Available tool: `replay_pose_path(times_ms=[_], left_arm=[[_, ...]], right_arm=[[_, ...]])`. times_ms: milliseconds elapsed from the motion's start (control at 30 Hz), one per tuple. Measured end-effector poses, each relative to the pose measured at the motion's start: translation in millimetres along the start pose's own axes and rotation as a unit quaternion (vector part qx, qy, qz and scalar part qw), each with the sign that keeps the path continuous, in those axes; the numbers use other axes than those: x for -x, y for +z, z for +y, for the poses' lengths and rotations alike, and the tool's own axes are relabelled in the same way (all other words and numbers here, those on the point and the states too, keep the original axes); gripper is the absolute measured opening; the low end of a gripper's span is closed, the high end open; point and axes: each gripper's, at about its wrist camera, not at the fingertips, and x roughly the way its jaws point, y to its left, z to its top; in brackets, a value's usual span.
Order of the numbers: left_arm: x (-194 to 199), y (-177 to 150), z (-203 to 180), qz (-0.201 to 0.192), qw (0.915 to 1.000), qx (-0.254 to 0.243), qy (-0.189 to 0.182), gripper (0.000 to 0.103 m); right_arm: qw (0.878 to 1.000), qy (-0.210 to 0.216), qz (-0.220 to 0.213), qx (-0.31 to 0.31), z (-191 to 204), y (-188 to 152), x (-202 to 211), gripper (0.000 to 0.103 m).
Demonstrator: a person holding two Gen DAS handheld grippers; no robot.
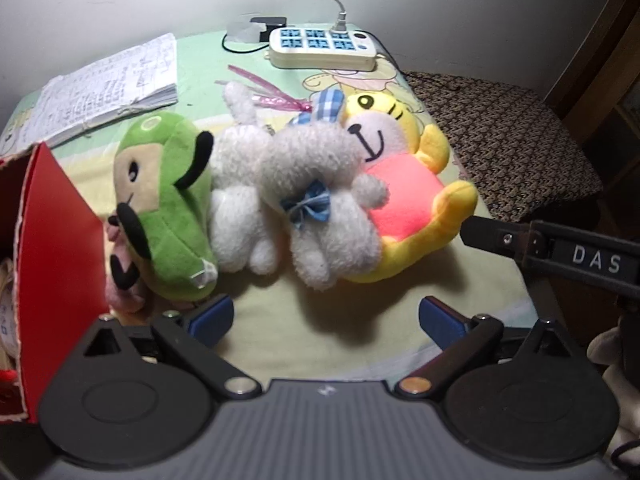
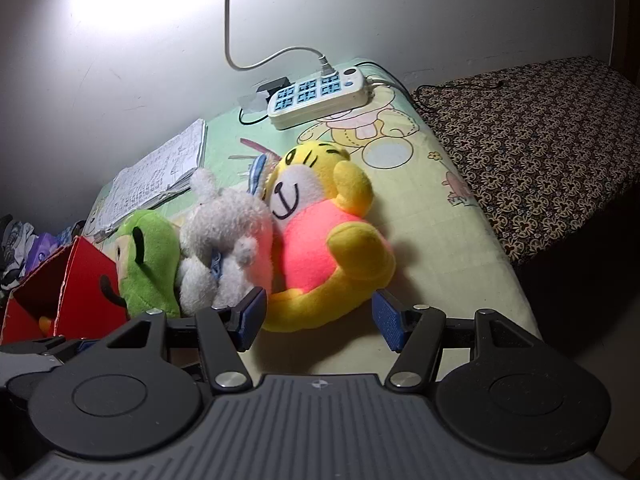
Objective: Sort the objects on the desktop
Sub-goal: 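Grasp the white bunny with blue plaid ears with the right tool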
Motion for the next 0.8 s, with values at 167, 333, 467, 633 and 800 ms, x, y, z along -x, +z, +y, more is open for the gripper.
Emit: replay_pose_path(times_ms=[167,333,467,633,800], left_arm=[[-9,10,10,-0.008,0.9998,0.018,0.001,0.092],[-26,22,18,0.007,0.9996,0.024,-0.016,0.085],[-48,29,19,0.015,0.9987,0.035,-0.035,0.085],[-71,35,23,0.03,0.9981,0.04,-0.036,0.072],[-80,37,20,0.037,0.998,0.028,-0.042,0.058]], right_arm=[[0.997,0.061,-0.007,-0.041,-16,14,-3,0.061],[0.992,0.122,-0.011,-0.008,0,27,-21,0.061],[0.987,0.157,0.006,0.019,16,34,-46,0.061],[0.987,0.154,0.039,0.018,19,38,-80,0.062],[0.981,0.182,0.065,0.013,17,35,-93,0.049]])
